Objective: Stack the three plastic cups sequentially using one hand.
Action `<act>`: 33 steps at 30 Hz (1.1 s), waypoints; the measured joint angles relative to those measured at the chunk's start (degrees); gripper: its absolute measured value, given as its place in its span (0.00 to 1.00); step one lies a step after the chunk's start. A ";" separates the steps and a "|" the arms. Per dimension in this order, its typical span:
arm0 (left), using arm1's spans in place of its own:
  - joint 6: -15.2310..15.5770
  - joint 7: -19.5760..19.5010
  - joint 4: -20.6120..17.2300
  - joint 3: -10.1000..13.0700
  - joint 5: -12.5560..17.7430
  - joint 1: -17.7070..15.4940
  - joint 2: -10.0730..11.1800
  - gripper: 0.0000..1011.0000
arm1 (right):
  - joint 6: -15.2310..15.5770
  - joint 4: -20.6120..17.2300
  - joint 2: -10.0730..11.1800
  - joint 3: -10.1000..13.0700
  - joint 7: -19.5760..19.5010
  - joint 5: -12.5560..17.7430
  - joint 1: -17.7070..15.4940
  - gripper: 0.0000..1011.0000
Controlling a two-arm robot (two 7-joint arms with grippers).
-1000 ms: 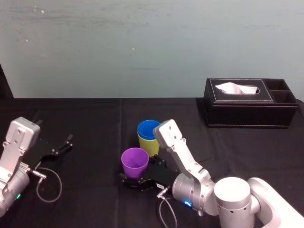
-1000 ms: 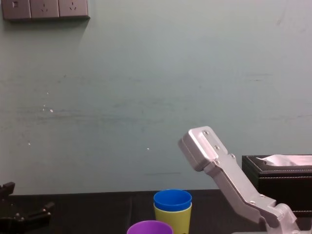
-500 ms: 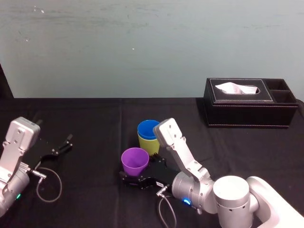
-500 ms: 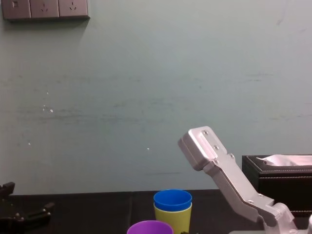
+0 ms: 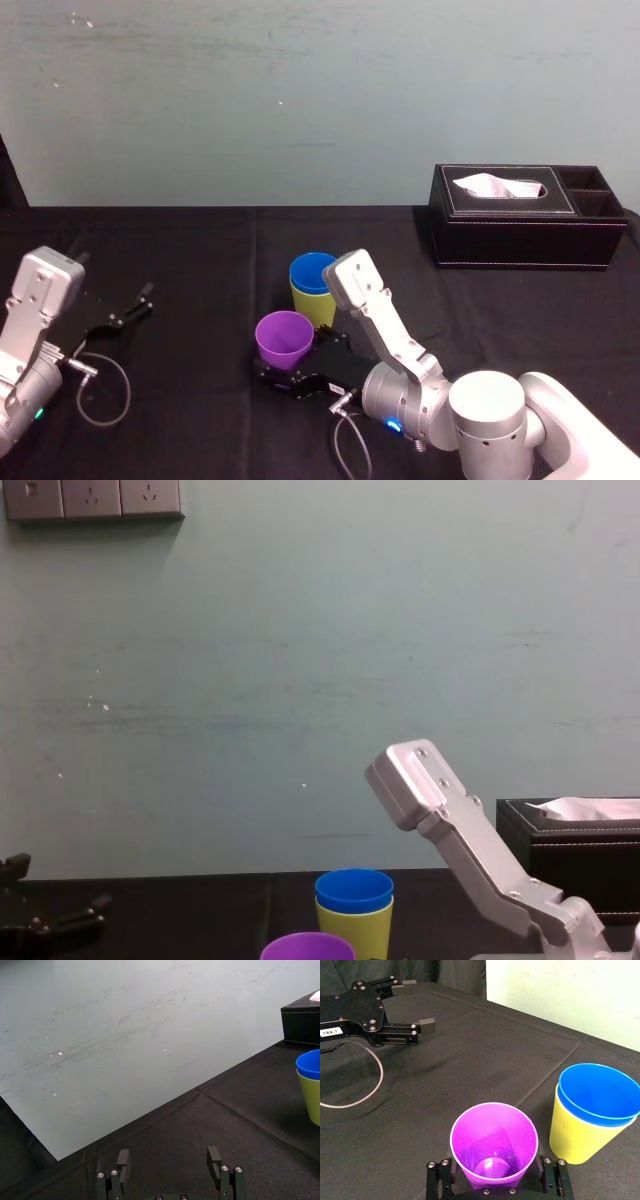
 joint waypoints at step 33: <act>0.00 0.00 0.00 0.00 0.00 0.00 0.00 0.99 | 4.01 -8.75 2.93 0.69 1.61 0.42 0.74 0.71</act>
